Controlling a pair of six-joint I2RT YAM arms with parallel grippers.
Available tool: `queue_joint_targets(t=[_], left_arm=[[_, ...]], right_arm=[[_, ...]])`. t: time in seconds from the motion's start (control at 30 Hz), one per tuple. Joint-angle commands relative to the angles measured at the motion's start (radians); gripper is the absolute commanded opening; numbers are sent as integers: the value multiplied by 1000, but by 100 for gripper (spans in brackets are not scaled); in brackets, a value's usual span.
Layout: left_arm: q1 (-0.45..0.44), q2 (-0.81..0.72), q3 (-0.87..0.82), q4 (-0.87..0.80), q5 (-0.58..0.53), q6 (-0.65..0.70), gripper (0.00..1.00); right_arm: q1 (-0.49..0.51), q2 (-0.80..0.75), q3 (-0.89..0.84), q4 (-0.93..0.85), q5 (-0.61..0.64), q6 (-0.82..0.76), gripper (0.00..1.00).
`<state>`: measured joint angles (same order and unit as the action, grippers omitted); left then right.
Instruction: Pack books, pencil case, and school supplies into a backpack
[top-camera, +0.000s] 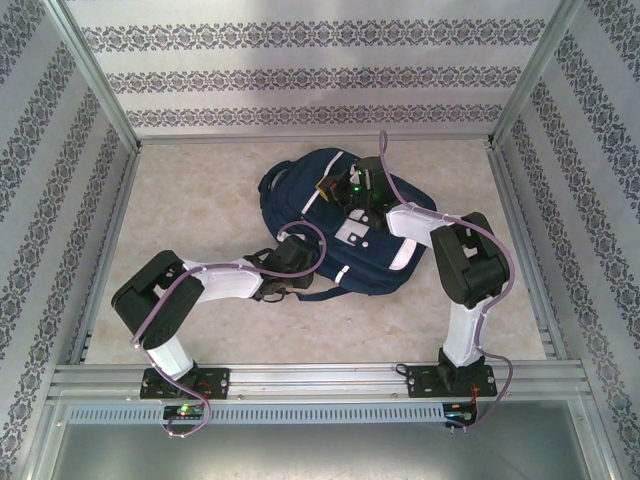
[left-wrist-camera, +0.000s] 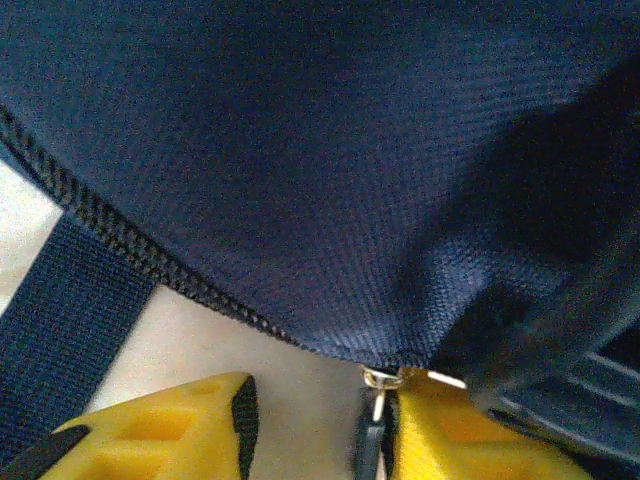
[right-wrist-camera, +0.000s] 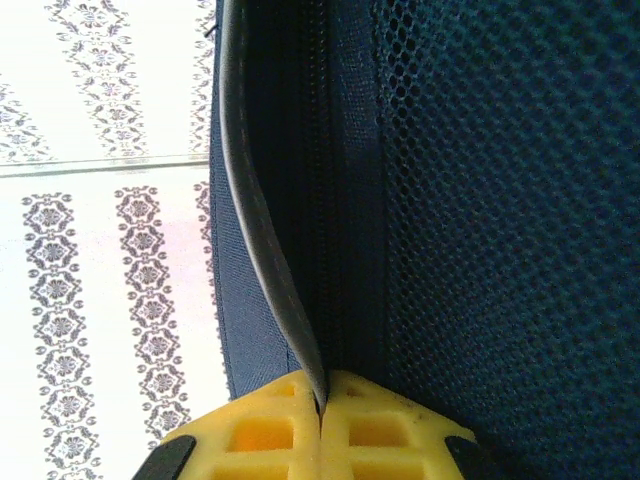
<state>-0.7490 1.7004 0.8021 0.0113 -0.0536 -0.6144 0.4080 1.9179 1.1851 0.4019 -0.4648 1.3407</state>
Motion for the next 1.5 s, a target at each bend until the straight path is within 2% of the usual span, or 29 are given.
queue_joint_targets(t=[0.0, 0.2, 0.37, 0.4, 0.43, 0.53, 0.63, 0.77, 1.0, 1.07, 1.17, 1.27, 1.37, 1.4, 1.47], left_arm=[[-27, 82, 30, 129, 100, 16, 29], [-28, 71, 32, 112, 98, 44, 10], [-25, 2, 2, 72, 70, 83, 0], [-23, -13, -6, 64, 72, 90, 0], [-19, -23, -11, 57, 76, 95, 0], [-12, -40, -22, 51, 111, 98, 0], [-11, -45, -23, 46, 129, 99, 0], [-8, -49, -28, 52, 146, 96, 0], [2, -51, -23, 78, 208, 79, 0], [2, -53, -25, 88, 231, 73, 0], [2, -59, -33, 101, 251, 63, 0], [2, -65, -39, 96, 255, 67, 0], [2, -73, -42, 88, 263, 70, 0], [2, -74, -41, 87, 265, 70, 0], [2, -76, -41, 85, 270, 70, 0]], right_arm=[[-24, 27, -27, 18, 18, 17, 0], [-31, 20, -30, 2, 3, -11, 0], [-46, -43, -3, -195, 42, -184, 0], [-48, -59, 13, -274, 64, -240, 3], [-50, -71, 37, -364, 89, -299, 15], [-46, -109, 111, -588, 190, -459, 41], [-42, -180, 125, -707, 308, -554, 53], [-52, -278, 118, -802, 363, -625, 57], [28, -542, -113, -791, 272, -605, 57], [74, -631, -205, -806, 295, -618, 62], [142, -773, -314, -861, 396, -658, 65], [204, -914, -415, -912, 545, -658, 72], [183, -1045, -538, -918, 547, -527, 56], [168, -1079, -574, -910, 525, -496, 46], [119, -1157, -654, -881, 469, -444, 11]])
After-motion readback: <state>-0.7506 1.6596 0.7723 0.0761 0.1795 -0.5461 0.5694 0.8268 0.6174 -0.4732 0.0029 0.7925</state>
